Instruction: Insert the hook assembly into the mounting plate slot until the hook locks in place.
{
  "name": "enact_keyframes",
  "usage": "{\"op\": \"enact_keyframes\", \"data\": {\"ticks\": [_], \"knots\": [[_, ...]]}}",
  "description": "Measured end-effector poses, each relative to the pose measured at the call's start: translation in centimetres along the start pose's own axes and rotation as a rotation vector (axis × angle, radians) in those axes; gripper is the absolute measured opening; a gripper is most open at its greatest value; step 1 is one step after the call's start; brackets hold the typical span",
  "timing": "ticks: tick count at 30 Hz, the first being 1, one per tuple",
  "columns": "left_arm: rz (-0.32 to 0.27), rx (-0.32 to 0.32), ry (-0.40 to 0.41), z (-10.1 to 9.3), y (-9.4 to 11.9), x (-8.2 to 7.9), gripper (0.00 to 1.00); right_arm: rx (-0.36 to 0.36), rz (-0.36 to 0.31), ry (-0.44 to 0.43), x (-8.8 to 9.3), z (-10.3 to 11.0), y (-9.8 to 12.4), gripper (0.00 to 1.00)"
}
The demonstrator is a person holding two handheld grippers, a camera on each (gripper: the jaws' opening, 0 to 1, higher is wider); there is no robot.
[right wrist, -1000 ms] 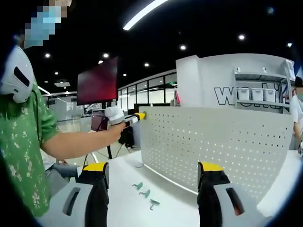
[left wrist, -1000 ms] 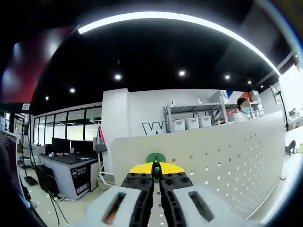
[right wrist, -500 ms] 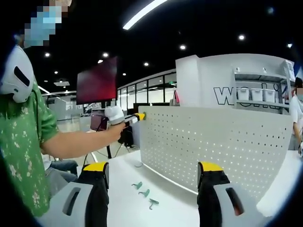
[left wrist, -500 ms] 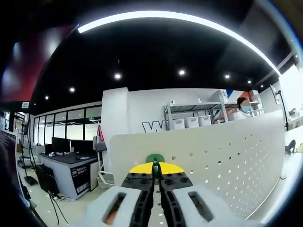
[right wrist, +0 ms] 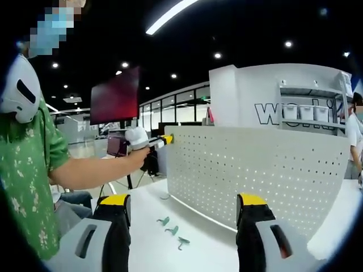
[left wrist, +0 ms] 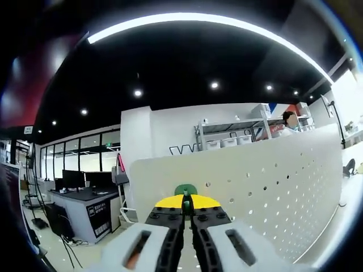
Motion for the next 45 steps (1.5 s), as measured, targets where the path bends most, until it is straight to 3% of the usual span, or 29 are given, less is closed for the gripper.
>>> {"op": "enact_keyframes", "data": {"ticks": [23, 45], "knots": [[0.005, -0.002, 0.022, 0.04, 0.13, 0.00, 0.04, -0.006, -0.001, -0.001, 0.07, 0.04, -0.10, 0.77], [-0.003, 0.011, 0.091, -0.68, 0.24, -0.21, 0.26, -0.003, -0.006, -0.002, 0.01, 0.09, 0.20, 0.76]]}}
Point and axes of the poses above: the point that each gripper's makers call its tool centre point, and the gripper's own axes: y roughly backward along the fingers, z roughly to its left, x roughly out of its underside, the point moved 4 cm from there along y, roughly backward along the fingers, and after that the axes turned 4 degrees about -z, right-handed, at the moved point
